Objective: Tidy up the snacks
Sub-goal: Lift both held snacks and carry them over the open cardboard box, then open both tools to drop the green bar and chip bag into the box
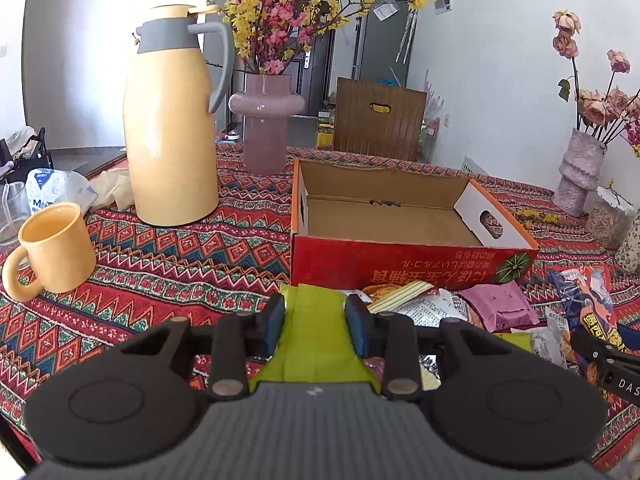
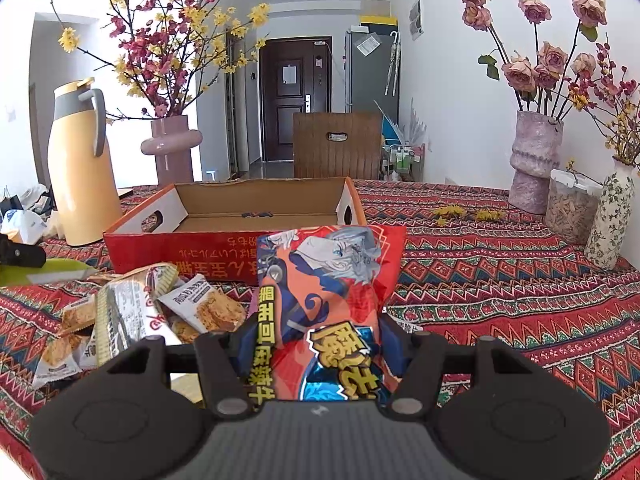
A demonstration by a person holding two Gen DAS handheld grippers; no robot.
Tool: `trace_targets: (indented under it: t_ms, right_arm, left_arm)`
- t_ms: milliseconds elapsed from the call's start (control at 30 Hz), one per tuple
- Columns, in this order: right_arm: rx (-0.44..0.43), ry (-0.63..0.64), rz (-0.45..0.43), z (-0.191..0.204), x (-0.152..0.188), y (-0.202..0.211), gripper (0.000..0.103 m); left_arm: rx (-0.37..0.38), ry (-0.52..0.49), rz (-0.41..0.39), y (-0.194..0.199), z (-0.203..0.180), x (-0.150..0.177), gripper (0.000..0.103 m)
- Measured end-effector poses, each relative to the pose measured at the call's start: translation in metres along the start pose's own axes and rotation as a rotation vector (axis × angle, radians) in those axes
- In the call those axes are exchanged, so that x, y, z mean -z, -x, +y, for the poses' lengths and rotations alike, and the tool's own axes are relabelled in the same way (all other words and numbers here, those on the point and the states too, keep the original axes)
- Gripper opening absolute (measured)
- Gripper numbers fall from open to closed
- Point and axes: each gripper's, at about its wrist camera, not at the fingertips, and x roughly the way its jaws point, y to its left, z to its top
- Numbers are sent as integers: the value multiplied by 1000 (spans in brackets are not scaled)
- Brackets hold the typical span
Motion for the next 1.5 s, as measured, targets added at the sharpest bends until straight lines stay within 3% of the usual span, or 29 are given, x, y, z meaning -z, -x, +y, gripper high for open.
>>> trace_targets:
  t_ms: [533, 1000, 1267, 1500]
  right_arm:
    - [-31, 17, -54, -1, -68, -56, 59]
    - [-87, -16, -8, -4, -119, -145, 59]
    - [-115, -38, 4, 5, -118, -188, 59]
    - [-125, -42, 25, 8, -109, -205, 63]
  left_arm:
    - [31, -28, -83, -24, -26, -59, 35]
    - [29, -12, -39, -99, -35, -93, 35]
    - [24, -6, 7, -150, -32, -86, 35]
    - [31, -14, 32, -169, -32, -76, 34]
